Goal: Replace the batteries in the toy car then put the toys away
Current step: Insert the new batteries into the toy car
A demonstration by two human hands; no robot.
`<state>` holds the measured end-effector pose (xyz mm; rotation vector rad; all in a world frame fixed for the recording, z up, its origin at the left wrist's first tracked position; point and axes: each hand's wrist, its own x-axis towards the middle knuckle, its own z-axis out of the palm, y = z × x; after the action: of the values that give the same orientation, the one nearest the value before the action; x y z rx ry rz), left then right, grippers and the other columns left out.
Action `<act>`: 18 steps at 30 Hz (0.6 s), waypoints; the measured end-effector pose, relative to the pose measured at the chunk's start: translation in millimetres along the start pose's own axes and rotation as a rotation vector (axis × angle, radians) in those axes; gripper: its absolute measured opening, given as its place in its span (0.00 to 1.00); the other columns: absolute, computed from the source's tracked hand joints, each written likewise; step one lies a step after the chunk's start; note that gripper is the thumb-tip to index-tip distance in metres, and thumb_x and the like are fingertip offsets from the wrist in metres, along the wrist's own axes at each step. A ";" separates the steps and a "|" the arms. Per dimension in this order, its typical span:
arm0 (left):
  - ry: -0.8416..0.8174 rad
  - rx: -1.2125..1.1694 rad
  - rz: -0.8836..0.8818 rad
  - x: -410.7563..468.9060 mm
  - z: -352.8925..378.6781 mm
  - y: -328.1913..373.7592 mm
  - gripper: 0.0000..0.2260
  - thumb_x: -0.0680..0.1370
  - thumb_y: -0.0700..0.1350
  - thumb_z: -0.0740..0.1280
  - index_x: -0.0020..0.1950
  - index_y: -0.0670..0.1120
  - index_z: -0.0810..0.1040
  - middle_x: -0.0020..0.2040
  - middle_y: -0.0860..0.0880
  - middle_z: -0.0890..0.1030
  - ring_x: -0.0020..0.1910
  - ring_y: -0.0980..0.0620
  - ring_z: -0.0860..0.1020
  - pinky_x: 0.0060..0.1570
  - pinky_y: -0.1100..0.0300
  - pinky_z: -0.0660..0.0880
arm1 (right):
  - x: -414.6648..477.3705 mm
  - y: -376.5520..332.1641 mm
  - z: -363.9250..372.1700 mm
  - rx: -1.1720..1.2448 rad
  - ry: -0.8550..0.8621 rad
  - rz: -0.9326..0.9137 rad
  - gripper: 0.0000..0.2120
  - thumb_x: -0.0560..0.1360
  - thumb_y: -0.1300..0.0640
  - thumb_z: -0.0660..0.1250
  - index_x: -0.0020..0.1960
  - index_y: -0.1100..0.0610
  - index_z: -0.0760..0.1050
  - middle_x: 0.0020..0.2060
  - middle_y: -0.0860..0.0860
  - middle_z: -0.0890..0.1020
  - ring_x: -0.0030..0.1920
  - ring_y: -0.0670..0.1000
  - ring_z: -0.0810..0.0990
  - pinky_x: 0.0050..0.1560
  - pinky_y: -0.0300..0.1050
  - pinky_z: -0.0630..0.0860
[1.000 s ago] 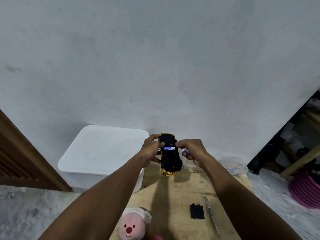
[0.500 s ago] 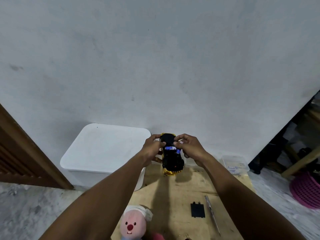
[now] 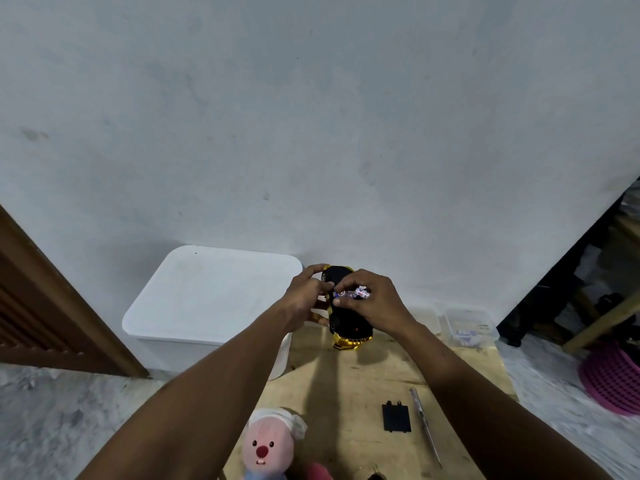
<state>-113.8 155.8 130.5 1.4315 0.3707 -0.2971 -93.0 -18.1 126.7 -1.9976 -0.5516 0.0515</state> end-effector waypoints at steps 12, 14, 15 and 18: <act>0.003 -0.019 -0.007 -1.3 -3.3 -2.3 0.14 0.80 0.38 0.63 0.62 0.52 0.75 0.48 0.42 0.81 0.41 0.42 0.80 0.29 0.54 0.78 | -4.2 10.0 -0.9 -0.325 -0.068 -0.161 0.07 0.74 0.55 0.74 0.51 0.48 0.85 0.47 0.41 0.83 0.48 0.45 0.82 0.49 0.49 0.79; 0.003 -0.017 -0.004 -1.2 -3.4 -2.8 0.14 0.80 0.38 0.64 0.62 0.52 0.75 0.48 0.43 0.81 0.41 0.42 0.80 0.30 0.53 0.78 | -5.3 11.0 0.1 -0.355 -0.073 -0.186 0.07 0.75 0.56 0.73 0.52 0.48 0.85 0.47 0.41 0.82 0.48 0.46 0.81 0.47 0.47 0.79; 0.006 -0.015 -0.002 -1.2 -3.6 -3.2 0.14 0.80 0.38 0.63 0.62 0.52 0.75 0.47 0.43 0.80 0.40 0.43 0.80 0.30 0.53 0.78 | -5.3 11.3 0.4 -0.359 -0.075 -0.190 0.07 0.75 0.56 0.73 0.52 0.49 0.85 0.47 0.42 0.82 0.47 0.46 0.81 0.47 0.47 0.79; 0.014 -0.006 0.002 -0.6 -3.5 -4.8 0.14 0.79 0.38 0.63 0.62 0.52 0.75 0.47 0.43 0.80 0.40 0.43 0.80 0.31 0.52 0.78 | -4.9 12.0 0.7 -0.391 -0.079 -0.211 0.07 0.74 0.57 0.73 0.51 0.51 0.86 0.46 0.44 0.84 0.45 0.46 0.82 0.45 0.44 0.78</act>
<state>-116.5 158.7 126.1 1.4282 0.3811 -0.2842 -93.3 -24.0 115.1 -2.3087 -0.8738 -0.1164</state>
